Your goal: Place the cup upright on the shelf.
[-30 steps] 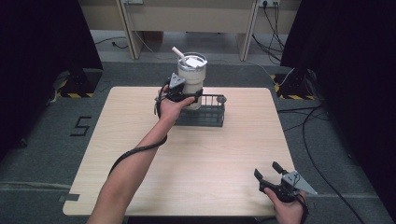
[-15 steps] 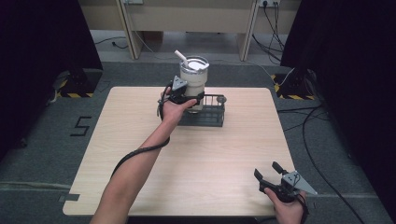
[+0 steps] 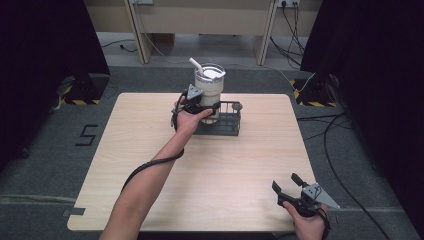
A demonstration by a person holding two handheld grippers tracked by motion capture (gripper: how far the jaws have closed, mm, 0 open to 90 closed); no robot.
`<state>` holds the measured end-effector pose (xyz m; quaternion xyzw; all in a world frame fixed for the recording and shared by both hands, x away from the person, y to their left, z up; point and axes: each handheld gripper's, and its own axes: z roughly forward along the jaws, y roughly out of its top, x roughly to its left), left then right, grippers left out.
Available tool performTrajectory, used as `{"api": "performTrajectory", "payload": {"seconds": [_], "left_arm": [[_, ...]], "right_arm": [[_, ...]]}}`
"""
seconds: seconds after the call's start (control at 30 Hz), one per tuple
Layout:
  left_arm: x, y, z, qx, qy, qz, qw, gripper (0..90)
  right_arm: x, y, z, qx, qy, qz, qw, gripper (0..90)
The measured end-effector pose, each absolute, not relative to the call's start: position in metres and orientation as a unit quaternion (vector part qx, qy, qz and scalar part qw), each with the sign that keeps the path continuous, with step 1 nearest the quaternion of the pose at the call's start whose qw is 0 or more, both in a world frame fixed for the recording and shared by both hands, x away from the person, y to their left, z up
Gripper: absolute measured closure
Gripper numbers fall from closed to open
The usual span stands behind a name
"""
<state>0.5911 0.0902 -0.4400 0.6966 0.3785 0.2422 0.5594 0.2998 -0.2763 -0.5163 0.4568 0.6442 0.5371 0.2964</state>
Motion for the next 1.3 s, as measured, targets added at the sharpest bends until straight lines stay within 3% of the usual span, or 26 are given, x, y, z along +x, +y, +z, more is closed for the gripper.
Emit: {"api": "performTrajectory", "payload": {"seconds": [1.3], "left_arm": [[0.586,0.098,-0.457,0.689,0.368,0.245,0.575,9.0]], "right_arm": [[0.299,-0.275,-0.516,0.455,0.647,0.536,0.296,17.5]]}}
